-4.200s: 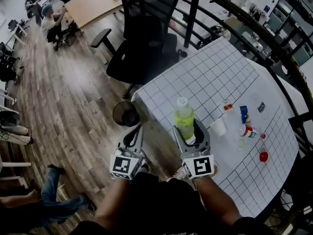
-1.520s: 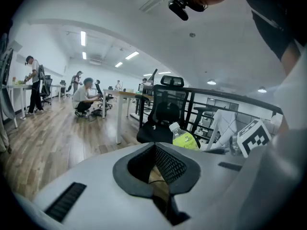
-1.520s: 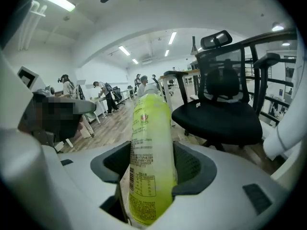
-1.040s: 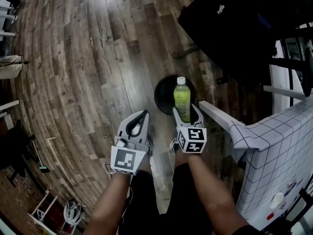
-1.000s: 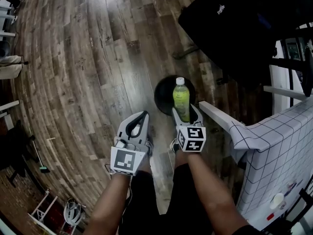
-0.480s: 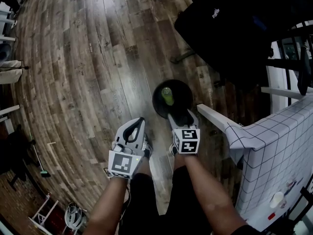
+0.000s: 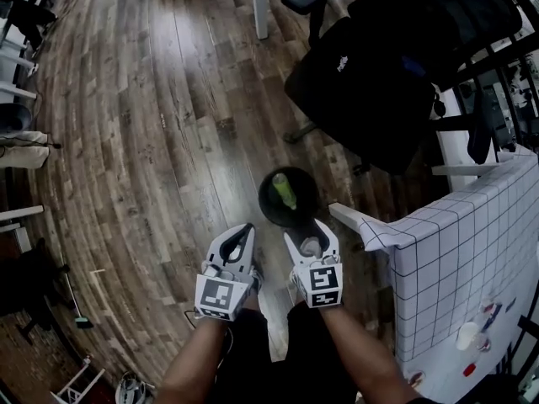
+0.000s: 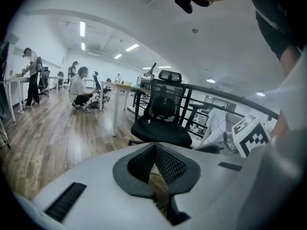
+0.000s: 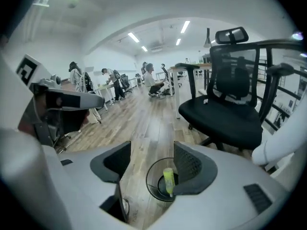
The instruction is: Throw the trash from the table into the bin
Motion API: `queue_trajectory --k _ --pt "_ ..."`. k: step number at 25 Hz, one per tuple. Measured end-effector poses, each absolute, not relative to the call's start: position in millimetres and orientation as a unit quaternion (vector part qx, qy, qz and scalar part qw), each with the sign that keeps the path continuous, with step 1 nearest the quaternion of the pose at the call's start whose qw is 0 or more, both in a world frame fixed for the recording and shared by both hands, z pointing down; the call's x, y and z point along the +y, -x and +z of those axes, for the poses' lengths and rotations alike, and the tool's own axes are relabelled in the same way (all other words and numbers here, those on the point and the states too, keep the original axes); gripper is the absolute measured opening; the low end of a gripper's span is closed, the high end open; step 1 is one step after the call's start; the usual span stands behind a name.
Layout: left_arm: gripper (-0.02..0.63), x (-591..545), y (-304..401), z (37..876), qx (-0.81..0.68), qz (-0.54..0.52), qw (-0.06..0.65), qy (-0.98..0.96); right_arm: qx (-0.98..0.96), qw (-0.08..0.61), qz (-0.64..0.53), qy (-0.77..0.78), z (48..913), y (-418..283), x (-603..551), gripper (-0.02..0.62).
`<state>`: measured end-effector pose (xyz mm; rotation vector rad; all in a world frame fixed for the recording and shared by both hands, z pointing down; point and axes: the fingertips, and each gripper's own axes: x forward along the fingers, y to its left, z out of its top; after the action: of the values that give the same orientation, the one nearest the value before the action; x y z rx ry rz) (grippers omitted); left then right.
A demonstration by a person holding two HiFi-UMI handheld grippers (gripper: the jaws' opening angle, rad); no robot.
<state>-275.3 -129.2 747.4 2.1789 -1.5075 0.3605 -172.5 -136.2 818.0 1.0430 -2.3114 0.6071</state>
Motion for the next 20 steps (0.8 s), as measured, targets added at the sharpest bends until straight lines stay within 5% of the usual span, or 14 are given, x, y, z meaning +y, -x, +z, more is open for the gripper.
queue_trajectory --k 12,16,20 --pt "0.018 -128.1 257.6 613.8 -0.545 0.096 0.183 -0.812 -0.877 0.167 0.140 -0.429 621.4 159.2 -148.4 0.153" --pt "0.018 -134.0 246.6 577.6 -0.541 0.083 0.158 -0.822 -0.886 0.145 0.092 -0.430 573.9 154.7 -148.7 0.037" --pt "0.018 -129.2 222.1 549.0 -0.523 0.083 0.136 -0.837 -0.901 0.117 0.054 -0.414 535.4 148.2 -139.6 0.023"
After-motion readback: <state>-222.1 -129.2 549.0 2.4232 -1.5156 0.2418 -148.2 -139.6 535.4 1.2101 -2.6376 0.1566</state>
